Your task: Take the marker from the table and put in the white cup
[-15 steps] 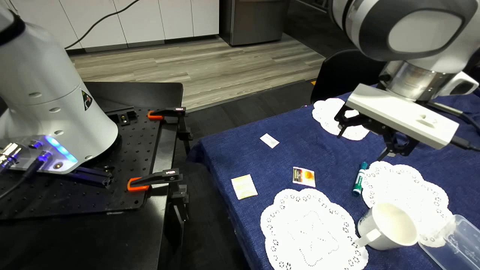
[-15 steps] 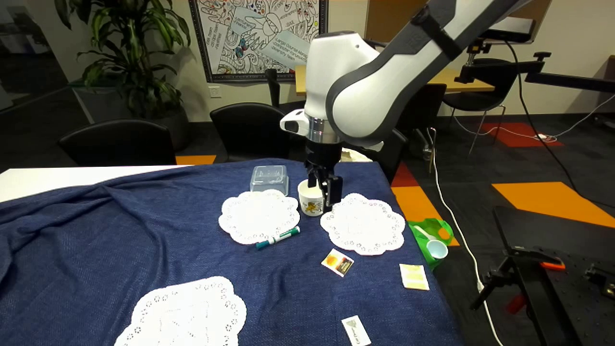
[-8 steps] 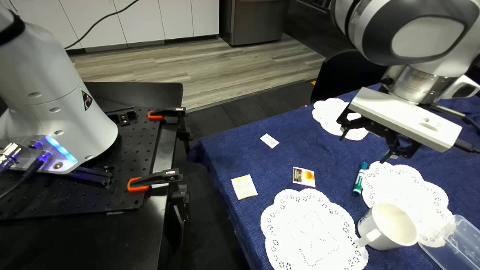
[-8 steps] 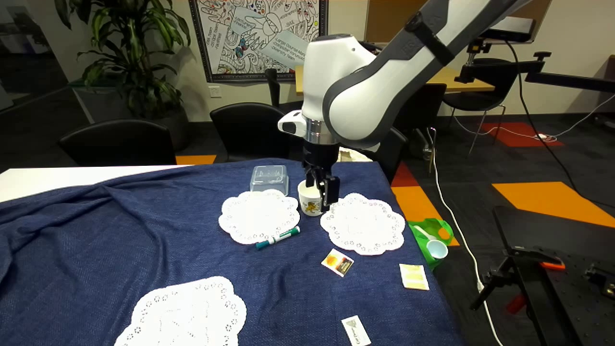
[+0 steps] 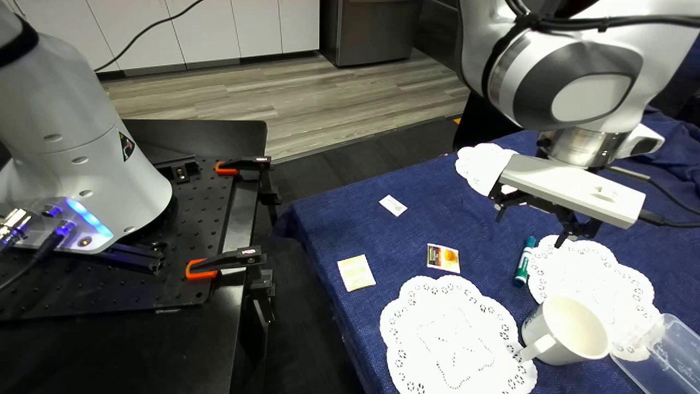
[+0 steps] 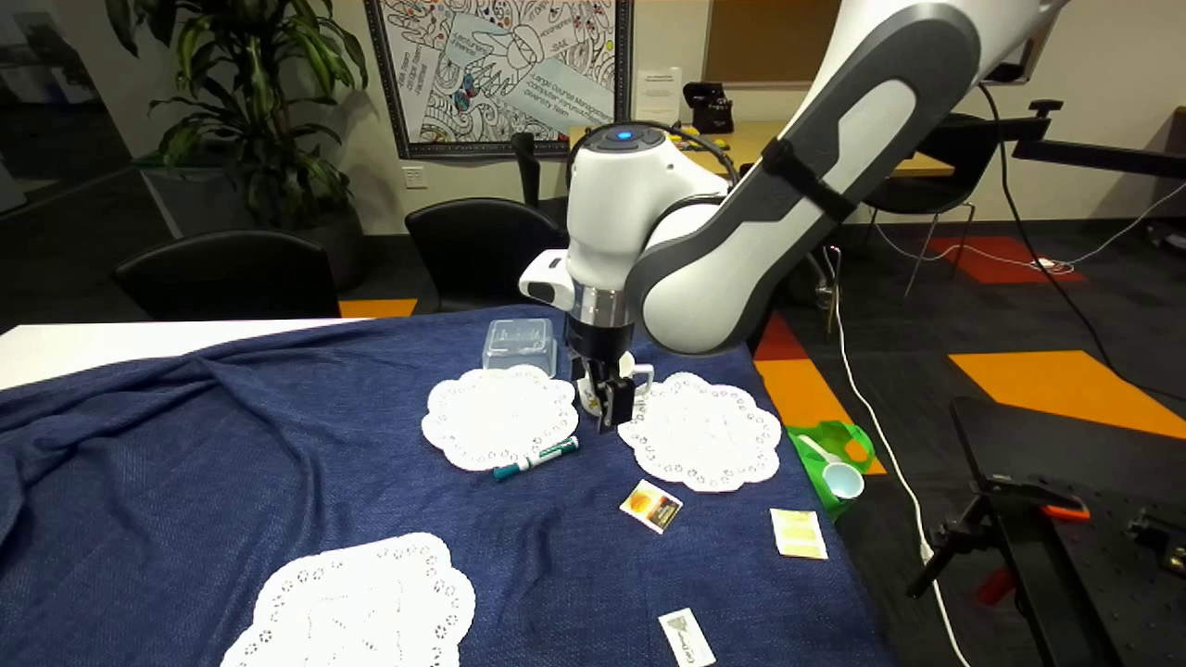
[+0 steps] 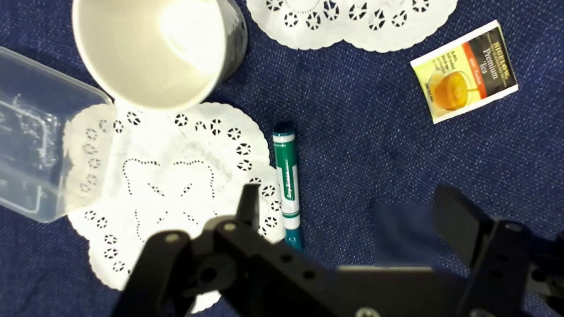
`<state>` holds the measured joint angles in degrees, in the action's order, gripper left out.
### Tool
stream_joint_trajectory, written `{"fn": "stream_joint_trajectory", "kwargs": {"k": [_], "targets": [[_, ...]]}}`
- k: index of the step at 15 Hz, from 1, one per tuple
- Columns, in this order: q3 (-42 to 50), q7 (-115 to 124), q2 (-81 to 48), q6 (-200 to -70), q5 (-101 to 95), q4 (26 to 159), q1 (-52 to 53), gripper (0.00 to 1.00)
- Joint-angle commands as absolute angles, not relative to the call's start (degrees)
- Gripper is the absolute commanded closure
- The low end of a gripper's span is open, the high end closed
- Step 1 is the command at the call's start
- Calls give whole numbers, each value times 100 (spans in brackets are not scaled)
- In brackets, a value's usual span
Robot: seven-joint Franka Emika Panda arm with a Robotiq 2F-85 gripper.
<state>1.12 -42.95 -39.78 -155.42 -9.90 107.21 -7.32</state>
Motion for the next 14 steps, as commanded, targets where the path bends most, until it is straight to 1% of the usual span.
{"fn": "stream_joint_trajectory", "kwargs": {"k": [1, 11, 12, 14], "targets": [[82, -4040, -4569, -15502, -1178, 10093, -739, 0], [-34, -4170, -5708, -14900, -1144, 8631, -793, 0], [-52, -4184, -5797, -14838, -1134, 8513, -800, 2], [-77, -4207, -5934, -14689, -1117, 8309, -807, 10]]}}
